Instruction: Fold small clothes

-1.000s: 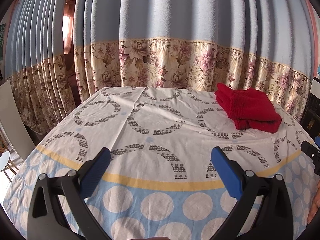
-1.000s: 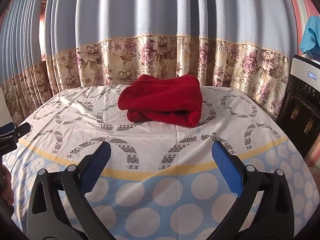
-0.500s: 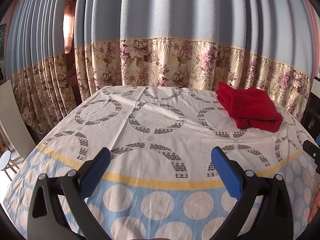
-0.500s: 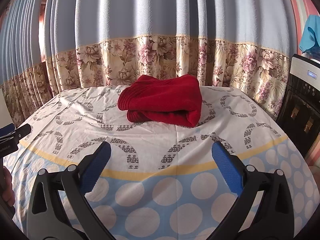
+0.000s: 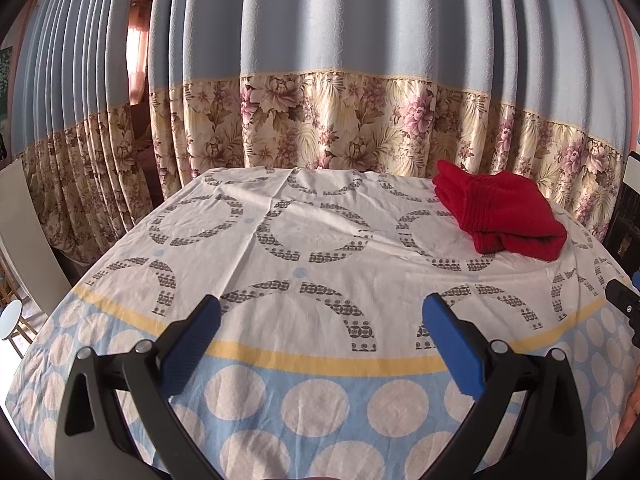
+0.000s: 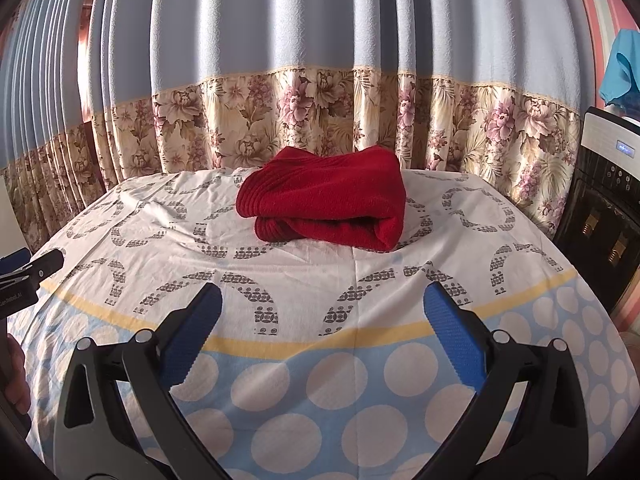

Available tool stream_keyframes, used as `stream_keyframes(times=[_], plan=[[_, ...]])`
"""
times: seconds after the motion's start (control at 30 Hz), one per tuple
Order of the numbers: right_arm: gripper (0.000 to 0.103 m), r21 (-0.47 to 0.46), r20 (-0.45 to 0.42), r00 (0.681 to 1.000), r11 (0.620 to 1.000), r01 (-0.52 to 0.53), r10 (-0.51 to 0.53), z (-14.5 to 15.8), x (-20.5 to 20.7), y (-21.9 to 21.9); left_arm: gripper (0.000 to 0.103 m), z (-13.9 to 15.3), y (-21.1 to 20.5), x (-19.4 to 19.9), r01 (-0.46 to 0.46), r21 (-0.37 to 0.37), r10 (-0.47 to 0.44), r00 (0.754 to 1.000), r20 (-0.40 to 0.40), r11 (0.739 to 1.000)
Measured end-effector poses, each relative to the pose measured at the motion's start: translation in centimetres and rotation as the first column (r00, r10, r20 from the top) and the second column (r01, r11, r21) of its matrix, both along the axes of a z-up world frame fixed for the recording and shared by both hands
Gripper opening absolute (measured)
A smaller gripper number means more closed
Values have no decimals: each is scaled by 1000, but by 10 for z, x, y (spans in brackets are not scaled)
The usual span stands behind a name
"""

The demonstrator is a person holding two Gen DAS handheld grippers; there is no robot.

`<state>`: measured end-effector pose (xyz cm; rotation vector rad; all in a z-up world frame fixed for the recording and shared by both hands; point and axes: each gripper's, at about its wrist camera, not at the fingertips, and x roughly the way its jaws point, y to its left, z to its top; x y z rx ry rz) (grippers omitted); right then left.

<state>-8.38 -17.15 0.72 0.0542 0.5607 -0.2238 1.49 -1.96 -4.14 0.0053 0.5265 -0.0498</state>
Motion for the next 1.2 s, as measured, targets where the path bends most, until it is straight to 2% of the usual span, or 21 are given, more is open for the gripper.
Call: stream_keyframes(times=[0.47, 0.77, 0.93, 1.2], plan=[[100, 1, -6, 1000, 1000, -3, 3, -2, 1, 1, 101, -2, 4, 2, -14, -3, 14, 1000, -5, 1000], [100, 3, -17, 1000, 1000, -4, 4, -5, 2, 0, 101, -3, -1, 1, -24, 26, 24, 1000, 5, 999], [100, 3, -19, 1000, 1000, -4, 4, -7, 3, -1, 101, -4, 0, 0, -32, 20, 32, 999, 13, 999], [100, 2, -20, 1000, 1000, -4, 4, -6, 3, -1, 101, -5, 4, 4, -32, -4, 32, 999, -17, 999]])
